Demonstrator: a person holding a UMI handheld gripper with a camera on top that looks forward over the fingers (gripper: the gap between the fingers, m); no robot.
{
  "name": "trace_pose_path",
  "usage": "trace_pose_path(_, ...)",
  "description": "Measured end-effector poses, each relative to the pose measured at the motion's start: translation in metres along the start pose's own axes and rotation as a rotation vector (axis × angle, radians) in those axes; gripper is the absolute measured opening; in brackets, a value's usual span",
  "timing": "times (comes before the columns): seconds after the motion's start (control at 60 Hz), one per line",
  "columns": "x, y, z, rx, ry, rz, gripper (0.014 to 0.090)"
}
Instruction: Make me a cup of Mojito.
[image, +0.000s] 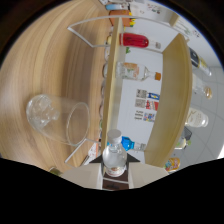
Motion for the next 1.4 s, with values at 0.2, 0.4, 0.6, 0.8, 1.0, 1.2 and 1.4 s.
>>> trace_pose_path(0.2,0.009,-0.010,0.001,0.047,0.078,-0.327,0.0340)
trace_pose_path(0.4,0.007,-0.011,0.003,0.062,0.086,-0.452,0.0343)
trace_pose_path(0.6,0.015,-0.015,-0.002,0.099,0.074,-0.303,0.0341)
trace_pose_path(0.8,0.034,-0.007,-0.022,0.185,-0.039,0.269,0.0341)
trace_pose_path(1.0,0.018,0.008,-0.034,0.227,-0.228,0.942,0.0342)
trace_pose_path(1.2,-0.053,0.010,-0.017,0.156,-0.414,1.356,0.0340)
trace_pose_path(1.4,-0.120,0.008,0.007,0.064,-0.534,1.502,0.0342)
